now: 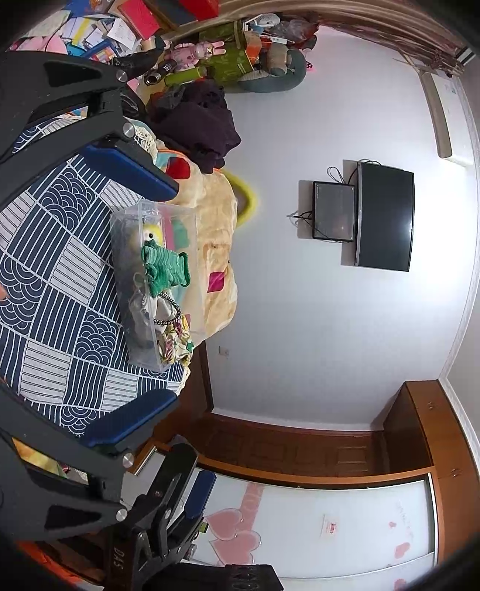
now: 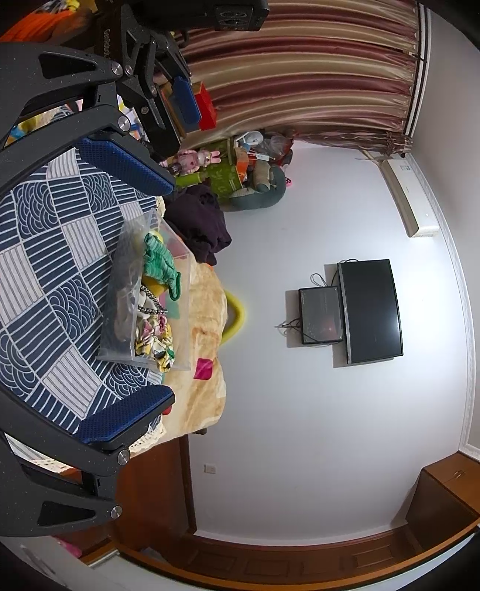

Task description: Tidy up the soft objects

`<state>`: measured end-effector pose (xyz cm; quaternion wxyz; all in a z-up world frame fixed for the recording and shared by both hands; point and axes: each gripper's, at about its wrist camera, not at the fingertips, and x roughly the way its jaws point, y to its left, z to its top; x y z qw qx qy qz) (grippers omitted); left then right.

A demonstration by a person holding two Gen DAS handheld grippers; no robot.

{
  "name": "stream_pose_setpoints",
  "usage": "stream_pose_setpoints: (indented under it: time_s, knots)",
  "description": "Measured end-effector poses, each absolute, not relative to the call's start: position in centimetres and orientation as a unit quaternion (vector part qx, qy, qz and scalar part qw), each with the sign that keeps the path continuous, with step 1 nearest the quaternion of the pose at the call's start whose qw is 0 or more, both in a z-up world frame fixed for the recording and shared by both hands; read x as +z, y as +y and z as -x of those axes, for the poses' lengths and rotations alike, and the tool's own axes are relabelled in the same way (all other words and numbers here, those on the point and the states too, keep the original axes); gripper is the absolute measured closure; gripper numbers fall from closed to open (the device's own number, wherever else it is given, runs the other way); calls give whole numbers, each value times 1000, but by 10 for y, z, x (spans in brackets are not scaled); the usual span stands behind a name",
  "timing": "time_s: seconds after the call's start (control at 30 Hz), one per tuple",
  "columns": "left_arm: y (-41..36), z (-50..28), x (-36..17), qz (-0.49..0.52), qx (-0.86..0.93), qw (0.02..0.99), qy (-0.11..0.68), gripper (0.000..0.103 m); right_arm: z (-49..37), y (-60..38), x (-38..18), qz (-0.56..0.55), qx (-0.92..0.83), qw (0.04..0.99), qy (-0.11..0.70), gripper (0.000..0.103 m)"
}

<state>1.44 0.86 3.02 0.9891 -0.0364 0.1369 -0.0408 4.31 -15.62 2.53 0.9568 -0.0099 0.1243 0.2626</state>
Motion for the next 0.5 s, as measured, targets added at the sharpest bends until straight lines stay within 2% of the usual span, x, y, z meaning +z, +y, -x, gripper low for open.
stream_pose_setpoints:
  time_s: [0.5]
  knots:
    - [2, -13, 30, 33, -50, 989, 138, 0, -46, -153, 22, 12, 265, 955, 129, 0]
